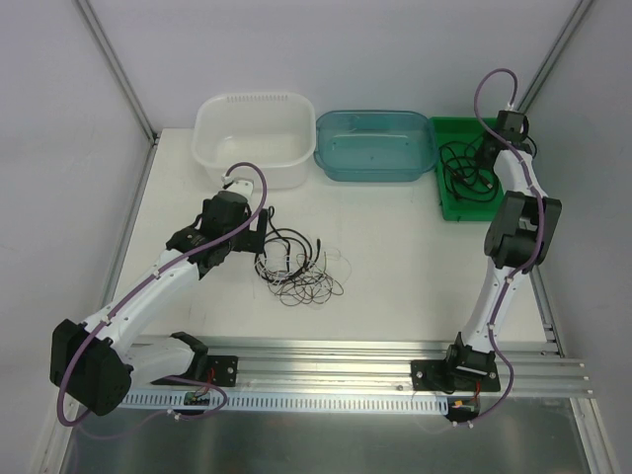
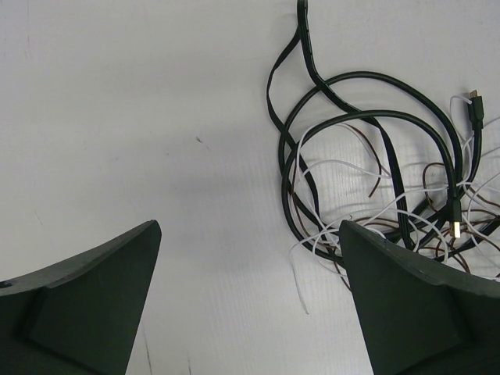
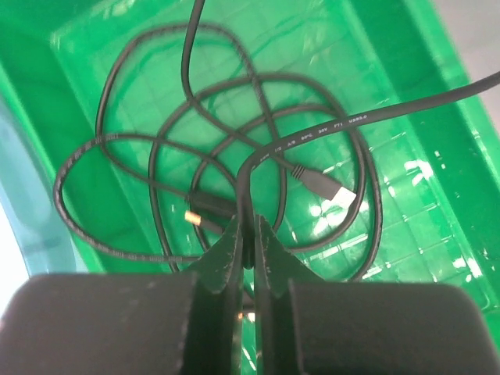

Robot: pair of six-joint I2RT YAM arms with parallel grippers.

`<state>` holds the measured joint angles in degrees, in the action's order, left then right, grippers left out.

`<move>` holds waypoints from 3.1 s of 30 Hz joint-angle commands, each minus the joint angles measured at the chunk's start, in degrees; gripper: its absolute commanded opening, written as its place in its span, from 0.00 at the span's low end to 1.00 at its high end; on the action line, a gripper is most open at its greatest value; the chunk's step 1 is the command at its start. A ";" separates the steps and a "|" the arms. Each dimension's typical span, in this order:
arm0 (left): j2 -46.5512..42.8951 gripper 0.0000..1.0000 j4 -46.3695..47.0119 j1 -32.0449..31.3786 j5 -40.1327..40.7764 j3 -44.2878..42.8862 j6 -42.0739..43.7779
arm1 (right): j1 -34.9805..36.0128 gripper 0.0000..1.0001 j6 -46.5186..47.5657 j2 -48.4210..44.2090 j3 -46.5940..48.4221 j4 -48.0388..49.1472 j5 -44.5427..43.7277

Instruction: Untangle the cables

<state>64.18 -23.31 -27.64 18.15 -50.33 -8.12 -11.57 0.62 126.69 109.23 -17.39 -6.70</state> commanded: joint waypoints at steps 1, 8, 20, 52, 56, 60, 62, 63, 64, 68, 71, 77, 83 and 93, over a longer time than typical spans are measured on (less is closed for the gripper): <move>-0.46 0.99 -0.33 0.48 -0.57 -2.06 0.30 | -0.20 0.01 6.92 -5.84 -1.73 -0.97 6.15; -1.86 0.99 -0.33 0.48 -1.45 -2.23 0.21 | 0.06 0.01 18.18 -12.87 -9.56 -6.33 16.88; -2.57 0.99 -0.33 0.48 -0.84 -2.06 0.30 | -1.78 0.01 -6.92 -13.15 -16.07 3.41 37.45; 0.15 0.99 -0.51 0.48 -0.49 -2.06 0.30 | -12.16 0.14 -16.00 -3.30 -12.20 3.50 28.76; 0.24 0.99 -0.51 0.48 -0.49 -2.15 0.38 | -11.55 0.41 -14.43 -6.27 -15.00 4.99 28.76; -0.11 0.99 -0.60 0.48 -0.49 -2.15 0.21 | -10.05 0.53 -8.28 -12.51 -17.91 3.86 24.38; -0.02 0.99 -0.60 0.39 -0.84 -2.23 0.21 | -8.47 0.59 -3.98 -16.73 -18.61 1.76 21.13; -0.20 0.99 -0.60 0.48 -0.92 -2.23 0.12 | -7.86 0.60 -2.66 -17.87 -18.79 1.05 17.28; -0.29 0.99 -0.60 0.39 -1.10 -2.23 0.03 | -6.20 0.62 -1.08 -19.19 -19.05 0.60 14.98; -0.55 0.99 -0.60 0.48 -0.75 -2.23 0.12 | -1.44 0.69 4.64 -25.78 -21.60 -0.01 2.41; -0.73 0.99 -0.68 0.39 -0.75 -2.23 0.03 | 2.77 0.69 8.24 -27.37 -21.95 0.42 -5.59; -0.99 0.99 -0.68 0.39 -0.31 -2.15 0.21 | 7.62 0.59 12.56 -23.79 -16.96 -0.35 -1.68; -0.73 0.99 -0.68 0.48 0.13 -2.15 0.47 | 8.67 0.42 13.70 -13.42 -9.05 -1.50 4.84; 0.33 0.99 -0.86 0.39 0.22 -2.23 0.74 | 8.76 0.38 17.66 -4.26 -3.15 -2.56 13.03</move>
<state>64.20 -23.38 -27.64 17.06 -50.46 -8.08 -3.07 15.84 122.48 102.69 -19.90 3.07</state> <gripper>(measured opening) 0.992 0.374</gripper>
